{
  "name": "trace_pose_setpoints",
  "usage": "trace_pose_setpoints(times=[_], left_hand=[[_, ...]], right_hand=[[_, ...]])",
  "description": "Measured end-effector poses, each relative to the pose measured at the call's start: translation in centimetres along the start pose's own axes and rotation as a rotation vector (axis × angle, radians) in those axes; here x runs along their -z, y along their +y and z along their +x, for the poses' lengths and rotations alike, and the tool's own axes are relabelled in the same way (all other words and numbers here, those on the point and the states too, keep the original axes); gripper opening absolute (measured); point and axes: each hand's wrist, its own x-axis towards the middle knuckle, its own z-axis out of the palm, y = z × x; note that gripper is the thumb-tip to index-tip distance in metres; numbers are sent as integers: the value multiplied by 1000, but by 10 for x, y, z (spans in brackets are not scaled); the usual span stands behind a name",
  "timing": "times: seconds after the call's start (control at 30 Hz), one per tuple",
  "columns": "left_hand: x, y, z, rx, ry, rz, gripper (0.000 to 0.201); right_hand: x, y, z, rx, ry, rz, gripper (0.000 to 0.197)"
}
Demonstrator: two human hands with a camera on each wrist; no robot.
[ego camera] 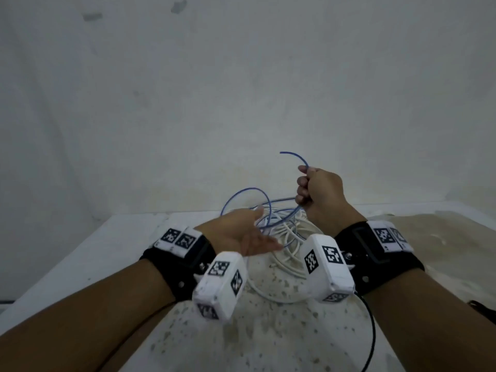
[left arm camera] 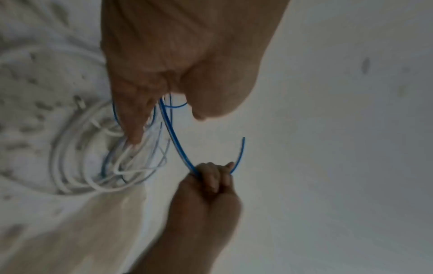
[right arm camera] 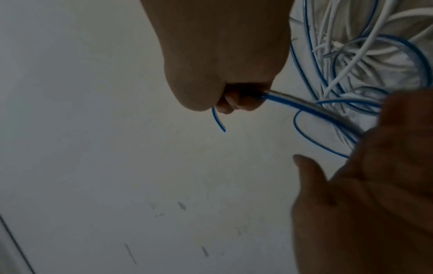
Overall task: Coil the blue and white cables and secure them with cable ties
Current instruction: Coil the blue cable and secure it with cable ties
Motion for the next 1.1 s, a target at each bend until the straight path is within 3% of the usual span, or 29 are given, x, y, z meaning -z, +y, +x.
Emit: trace_pose_setpoints(times=[0.07,0.17,0.3,0.47,0.6,0.87,1.1], left_hand=[[-1,13,5,-138,122,-220,42],[1,26,-1,-337,262,-229,24],[6,27,-10,-544,416,108,14],[10,24,-25,-710,413,540,20],[12,30,-37,-859,408,725,23],[24,33,-44,-946,442,724,19],[22,29,-42,-986,437,720,17]], right_hand=[[3,2,-7,-11,-37,5,24],[9,10,-13,-12,-109,-120,26],[11,19,-21,-24,-178,-243,27],[-5,16,-32,55,-246,-261,30],[-22,13,-40,128,-293,-341,29],[-32,14,-43,109,-312,-464,27],[-36,14,-42,-141,-330,-101,19]])
